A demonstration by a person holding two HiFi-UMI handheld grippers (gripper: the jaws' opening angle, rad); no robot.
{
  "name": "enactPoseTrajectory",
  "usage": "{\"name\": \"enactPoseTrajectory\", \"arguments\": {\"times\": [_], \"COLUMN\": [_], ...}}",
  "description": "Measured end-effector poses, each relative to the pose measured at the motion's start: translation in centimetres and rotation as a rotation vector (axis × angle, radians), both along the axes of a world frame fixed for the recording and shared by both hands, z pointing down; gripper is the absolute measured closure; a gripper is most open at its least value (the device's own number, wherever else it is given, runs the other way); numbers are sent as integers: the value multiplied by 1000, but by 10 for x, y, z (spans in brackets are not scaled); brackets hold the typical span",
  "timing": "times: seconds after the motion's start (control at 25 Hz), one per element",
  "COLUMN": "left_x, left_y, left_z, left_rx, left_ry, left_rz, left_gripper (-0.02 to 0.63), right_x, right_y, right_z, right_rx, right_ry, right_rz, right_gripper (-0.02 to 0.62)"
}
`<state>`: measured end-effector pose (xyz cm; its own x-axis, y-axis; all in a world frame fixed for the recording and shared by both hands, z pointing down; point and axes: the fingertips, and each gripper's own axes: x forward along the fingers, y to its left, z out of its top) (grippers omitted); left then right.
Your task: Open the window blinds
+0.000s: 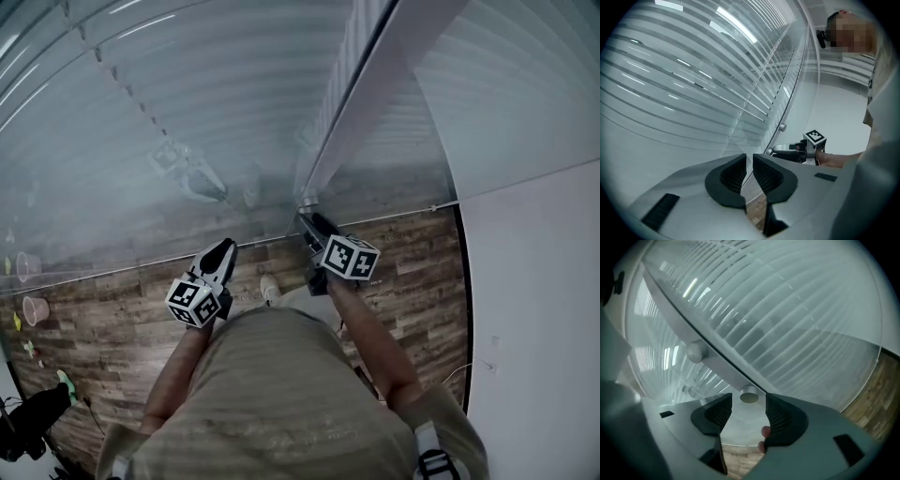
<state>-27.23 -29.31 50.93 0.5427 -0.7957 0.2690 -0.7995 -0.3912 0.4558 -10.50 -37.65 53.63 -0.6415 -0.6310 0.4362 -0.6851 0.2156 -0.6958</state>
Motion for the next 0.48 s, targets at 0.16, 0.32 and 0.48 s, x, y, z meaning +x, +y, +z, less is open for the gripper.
{"name": "enactPoseTrajectory", "arguments": {"times": [0.16, 0.32, 0.48], "left_x": [-6, 3, 6], "left_y": [-5, 3, 6], "left_z": [-7, -3, -3], "left_rx": [9, 25, 31], "left_ry": [-1, -7, -10], "left_rz": [1, 4, 7], "left_gripper": [569, 569, 569], "right_x": [-5, 3, -1], "right_y": [-9, 0, 4], "right_z": [0, 10, 10], "right_rx": [-53, -18, 281], "right_ry": [-148, 9, 778], "right_rz": [39, -29, -221], "right_gripper": [429, 469, 468]}}
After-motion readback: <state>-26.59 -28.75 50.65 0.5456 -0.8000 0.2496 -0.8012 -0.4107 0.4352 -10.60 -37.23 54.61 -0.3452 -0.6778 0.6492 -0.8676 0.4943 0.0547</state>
